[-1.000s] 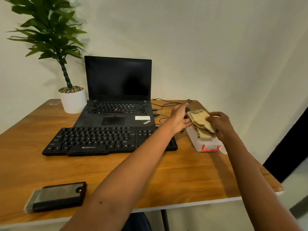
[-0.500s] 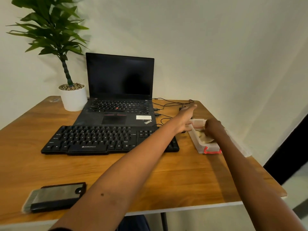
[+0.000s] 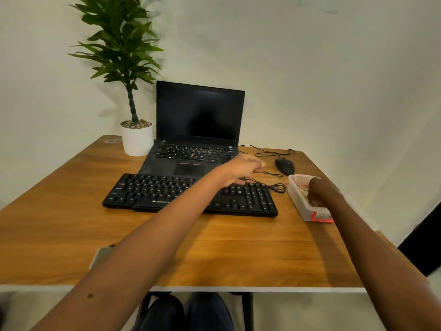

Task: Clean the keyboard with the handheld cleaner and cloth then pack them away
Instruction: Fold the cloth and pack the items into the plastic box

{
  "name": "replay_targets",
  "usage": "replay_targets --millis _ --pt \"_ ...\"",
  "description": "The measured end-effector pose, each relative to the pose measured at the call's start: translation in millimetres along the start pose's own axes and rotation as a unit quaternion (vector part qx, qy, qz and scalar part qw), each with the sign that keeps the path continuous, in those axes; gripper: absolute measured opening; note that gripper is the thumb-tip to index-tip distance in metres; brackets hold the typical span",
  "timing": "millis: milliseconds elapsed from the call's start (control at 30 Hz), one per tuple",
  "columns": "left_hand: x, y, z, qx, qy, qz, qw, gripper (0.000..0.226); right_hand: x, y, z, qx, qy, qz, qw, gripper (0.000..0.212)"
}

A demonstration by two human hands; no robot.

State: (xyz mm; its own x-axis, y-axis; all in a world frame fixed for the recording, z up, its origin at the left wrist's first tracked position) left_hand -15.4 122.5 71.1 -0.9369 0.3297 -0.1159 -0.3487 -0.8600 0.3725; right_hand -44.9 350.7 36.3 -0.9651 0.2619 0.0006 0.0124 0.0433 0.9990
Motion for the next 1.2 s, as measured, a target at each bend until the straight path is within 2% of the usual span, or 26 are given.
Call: replay_targets --millis 100,167,200,300,367,433,533,633,700,800,967,1067,1133,1167,1200 --pt "-28.1 28.8 -13.2 0.091 -0.009 -0.024 0.995 0.033 -8.6 18.6 -20.0 -0.014 0.029 0.073 0.997 0.028" --pt "-51.5 52.0 -27.8 0.136 -0.009 -0.022 0.99 0.034 -26.0 27.0 -51.0 0.021 0.097 0.121 0.988 0.023" --pt "-64.1 63.6 -37.0 0.151 -0.01 -0.016 0.988 0.034 -41.1 28.7 -71.6 0.063 0.142 0.115 0.981 0.019" --pt "-103.0 94.7 -68.2 0.202 0.003 0.004 0.979 0.033 -102.2 24.6 -134.5 0.181 0.275 0.021 0.944 0.012" --pt "-131.3 112.3 -91.7 0.249 0.025 0.003 0.968 0.033 -143.9 16.3 -170.7 0.192 0.363 -0.036 0.911 0.015" --pt "-159.8 124.1 -113.4 0.28 0.053 -0.037 0.958 0.034 -174.7 1.0 -196.3 0.202 0.425 -0.097 0.877 0.017" --pt "-195.3 134.8 -140.0 0.285 0.094 -0.089 0.95 0.048 -206.2 -18.0 -223.2 0.236 0.462 -0.148 0.842 0.025" --pt "-211.8 138.5 -158.0 0.334 0.115 -0.105 0.93 0.068 -224.0 -32.8 -241.7 0.22 0.484 -0.175 0.829 0.046" --pt "-212.7 136.5 -165.3 0.39 0.105 -0.104 0.909 0.073 -230.8 -41.5 -250.1 0.174 0.488 -0.175 0.837 0.055" --pt "-211.1 132.7 -161.7 0.425 0.08 -0.074 0.899 0.066 -236.3 -49.7 -256.6 0.122 0.486 -0.145 0.853 0.058" --pt "-202.2 132.2 -146.0 0.371 0.035 -0.059 0.926 0.06 -231.6 -48.5 -249.7 0.167 0.451 -0.101 0.871 0.057" --pt "-192.3 131.3 -132.9 0.277 -0.013 -0.023 0.961 0.056 -219.3 -39.1 -228.4 0.242 0.411 -0.108 0.873 0.046" --pt "-180.9 123.2 -120.7 0.155 -0.051 0.017 0.986 0.053 -209.2 -33.5 -204.9 0.378 0.342 -0.148 0.847 0.031" --pt "-172.9 116.0 -115.0 0.094 -0.065 0.039 0.993 0.051 -205.8 -32.7 -192.0 0.47 0.288 -0.18 0.814 0.022" --pt "-162.8 106.7 -108.2 0.053 -0.078 0.06 0.994 0.048 -202.2 -33.4 -179.7 0.563 0.227 -0.223 0.763 0.017"
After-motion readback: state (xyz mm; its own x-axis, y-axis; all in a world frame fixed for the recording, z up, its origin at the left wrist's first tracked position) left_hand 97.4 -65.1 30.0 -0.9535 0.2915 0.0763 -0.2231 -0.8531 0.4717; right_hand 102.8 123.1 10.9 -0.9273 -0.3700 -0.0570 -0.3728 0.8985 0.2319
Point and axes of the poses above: each hand's wrist, its own x-axis towards the middle knuckle, its own y-axis out of the back of the hand, z = x × y, the point moved 3 cm from there along x, towards the middle knuckle, and after that the axes turned 1 degree about z, right-handed, at the moved point
